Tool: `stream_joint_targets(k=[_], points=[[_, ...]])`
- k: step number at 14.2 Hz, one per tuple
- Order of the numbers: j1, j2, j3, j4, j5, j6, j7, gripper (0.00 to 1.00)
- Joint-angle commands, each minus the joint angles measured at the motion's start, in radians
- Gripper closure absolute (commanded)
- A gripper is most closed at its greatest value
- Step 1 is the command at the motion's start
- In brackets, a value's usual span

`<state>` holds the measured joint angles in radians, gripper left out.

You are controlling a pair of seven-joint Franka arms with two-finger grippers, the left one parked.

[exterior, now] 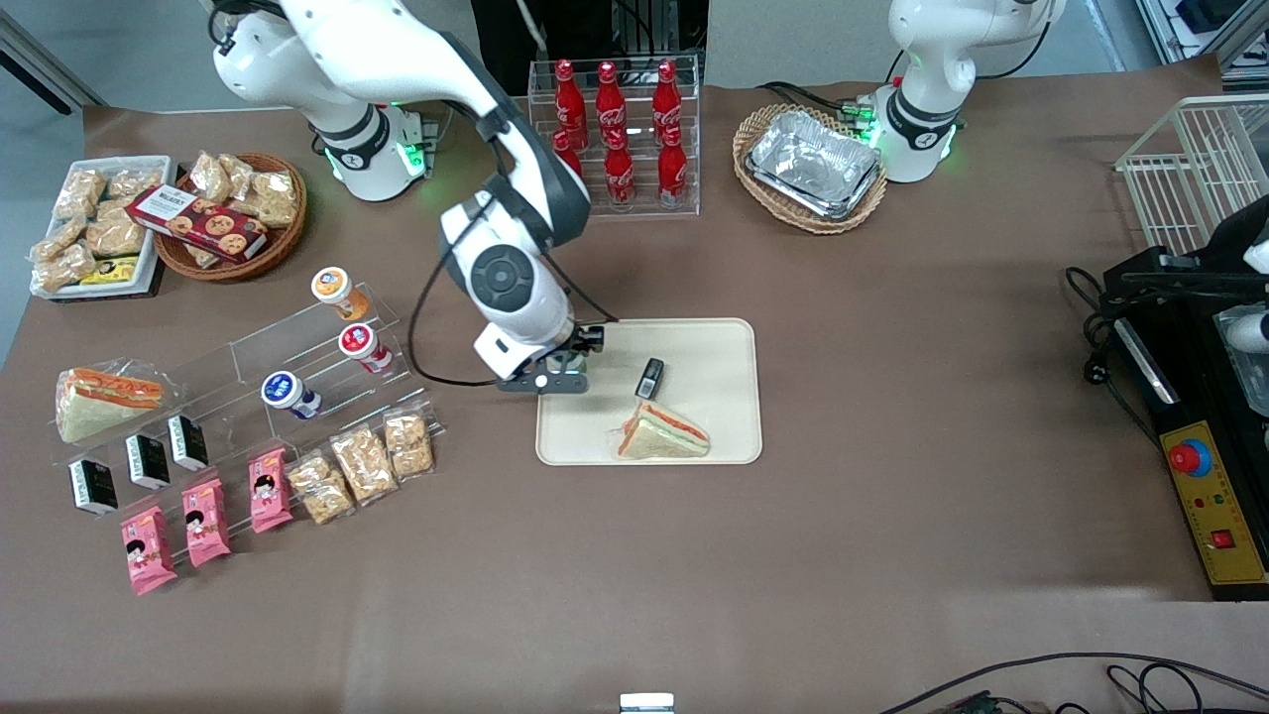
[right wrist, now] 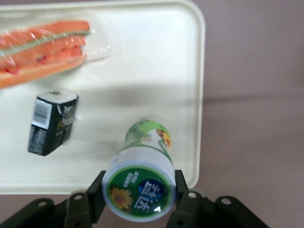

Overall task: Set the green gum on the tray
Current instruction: 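Carry the bottle over the cream tray beside the black box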

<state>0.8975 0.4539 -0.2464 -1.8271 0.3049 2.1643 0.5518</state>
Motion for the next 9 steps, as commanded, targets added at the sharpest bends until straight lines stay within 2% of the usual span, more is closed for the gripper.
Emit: stream_joint_targets(k=[1, 7, 8, 9], points=[[0.031, 0.012, -0.007, -0.041, 0.037, 0.080, 0.005, 0.67], [0.061, 0.051, -0.007, -0.041, 0.051, 0.132, 0.005, 0.60], [0.070, 0.052, -0.007, -0.043, 0.052, 0.135, 0.007, 0.52], [0.086, 0.054, -0.007, -0.052, 0.060, 0.137, 0.008, 0.49]])
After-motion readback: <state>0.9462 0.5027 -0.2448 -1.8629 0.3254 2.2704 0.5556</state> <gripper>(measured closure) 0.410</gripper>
